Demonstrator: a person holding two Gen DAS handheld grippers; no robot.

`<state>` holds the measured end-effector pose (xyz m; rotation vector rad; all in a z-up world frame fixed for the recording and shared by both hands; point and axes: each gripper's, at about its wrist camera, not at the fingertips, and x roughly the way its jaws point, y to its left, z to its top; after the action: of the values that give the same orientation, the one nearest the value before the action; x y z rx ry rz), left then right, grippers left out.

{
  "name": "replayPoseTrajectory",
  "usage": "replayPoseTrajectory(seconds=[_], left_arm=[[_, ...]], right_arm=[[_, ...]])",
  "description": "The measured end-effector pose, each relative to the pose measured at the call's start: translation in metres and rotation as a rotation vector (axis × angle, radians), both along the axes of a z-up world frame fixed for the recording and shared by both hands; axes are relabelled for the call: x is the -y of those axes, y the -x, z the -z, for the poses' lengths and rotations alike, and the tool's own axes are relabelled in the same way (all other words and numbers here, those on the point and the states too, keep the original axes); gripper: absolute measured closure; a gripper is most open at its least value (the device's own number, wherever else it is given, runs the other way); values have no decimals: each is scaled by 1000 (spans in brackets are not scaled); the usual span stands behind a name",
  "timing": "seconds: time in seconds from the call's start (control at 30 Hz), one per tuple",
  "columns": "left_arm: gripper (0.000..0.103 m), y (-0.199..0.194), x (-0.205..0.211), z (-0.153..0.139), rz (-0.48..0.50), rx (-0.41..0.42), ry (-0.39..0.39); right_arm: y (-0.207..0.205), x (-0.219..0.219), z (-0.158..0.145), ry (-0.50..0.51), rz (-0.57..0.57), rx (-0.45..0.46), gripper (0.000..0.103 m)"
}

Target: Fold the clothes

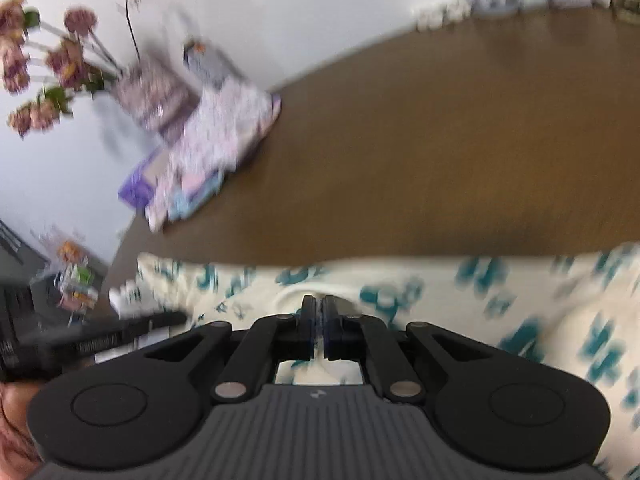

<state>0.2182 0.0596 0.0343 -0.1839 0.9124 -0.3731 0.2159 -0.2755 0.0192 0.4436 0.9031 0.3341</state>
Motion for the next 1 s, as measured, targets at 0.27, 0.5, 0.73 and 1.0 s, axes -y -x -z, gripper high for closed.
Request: replayPoseTrajectory(seconds=[0.27, 0.5, 0.73, 1.0], left_arm=[[72, 10, -1, -10, 13, 6, 14], [37, 11, 5, -51, 132, 196, -139], [34, -29, 31, -15, 318, 199, -477], [93, -44, 1, 0, 298, 143, -352]], right_arm=[[-25, -12, -3, 105, -50, -51, 95], [2, 8, 4, -5, 12, -100, 65], [-17, 1, 15, -52, 94, -130, 64], [-15, 0, 9, 3, 50, -65, 100]])
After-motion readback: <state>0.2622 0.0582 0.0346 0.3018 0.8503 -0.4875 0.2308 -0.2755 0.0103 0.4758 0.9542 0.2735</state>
